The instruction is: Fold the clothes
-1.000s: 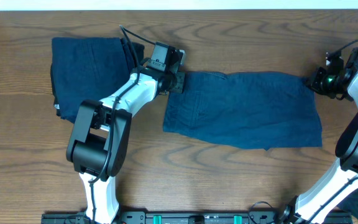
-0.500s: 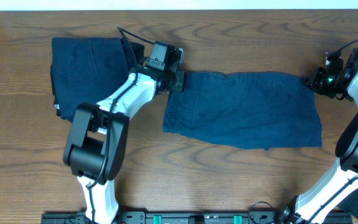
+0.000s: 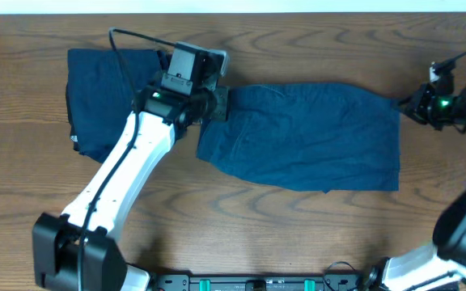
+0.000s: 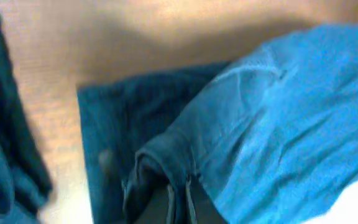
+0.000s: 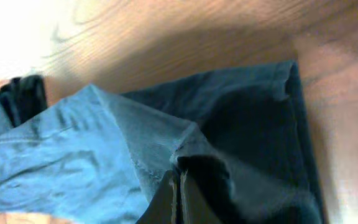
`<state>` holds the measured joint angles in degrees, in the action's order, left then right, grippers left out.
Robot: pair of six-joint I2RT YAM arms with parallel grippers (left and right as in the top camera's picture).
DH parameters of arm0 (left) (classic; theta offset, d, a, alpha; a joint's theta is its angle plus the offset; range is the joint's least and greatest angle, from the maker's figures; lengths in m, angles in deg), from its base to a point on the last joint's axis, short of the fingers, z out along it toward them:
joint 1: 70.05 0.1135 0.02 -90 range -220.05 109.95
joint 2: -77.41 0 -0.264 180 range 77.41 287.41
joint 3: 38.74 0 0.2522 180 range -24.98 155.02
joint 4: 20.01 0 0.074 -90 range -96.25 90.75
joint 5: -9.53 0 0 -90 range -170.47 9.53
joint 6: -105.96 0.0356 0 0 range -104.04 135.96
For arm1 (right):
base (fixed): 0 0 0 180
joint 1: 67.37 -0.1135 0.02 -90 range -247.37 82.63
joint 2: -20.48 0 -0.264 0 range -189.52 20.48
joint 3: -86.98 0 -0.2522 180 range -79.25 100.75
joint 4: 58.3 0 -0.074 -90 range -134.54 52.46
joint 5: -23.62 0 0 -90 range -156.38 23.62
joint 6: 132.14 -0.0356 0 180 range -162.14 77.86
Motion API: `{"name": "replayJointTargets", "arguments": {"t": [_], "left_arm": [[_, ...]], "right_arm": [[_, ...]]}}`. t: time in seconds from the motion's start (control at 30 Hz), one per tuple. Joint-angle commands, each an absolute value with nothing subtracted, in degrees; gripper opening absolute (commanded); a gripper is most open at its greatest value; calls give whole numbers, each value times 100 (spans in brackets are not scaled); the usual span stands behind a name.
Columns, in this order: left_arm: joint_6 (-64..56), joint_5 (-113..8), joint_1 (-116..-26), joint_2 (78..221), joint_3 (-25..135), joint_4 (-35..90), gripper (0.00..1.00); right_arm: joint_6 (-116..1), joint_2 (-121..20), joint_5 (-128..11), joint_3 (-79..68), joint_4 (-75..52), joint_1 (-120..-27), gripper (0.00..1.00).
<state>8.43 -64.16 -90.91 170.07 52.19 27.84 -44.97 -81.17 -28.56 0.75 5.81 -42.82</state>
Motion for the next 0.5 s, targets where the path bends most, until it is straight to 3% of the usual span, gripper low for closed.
{"name": "replayJointTargets", "arguments": {"t": [0.0,0.23,0.47], "left_arm": [[817,-6422,-9102,16924,5212,3146,6],[631,-6424,-9102,16926,5210,4397,6],[220,-6422,-9104,17009,5024,5004,6]], "right_arm": [[-4398,-7572,-3057,102,902,-4314,1],[-4398,-7207,-3660,29,2403,-4461,1],[-4676,-7210,-4030,-963,2283,-4767,1]]}}
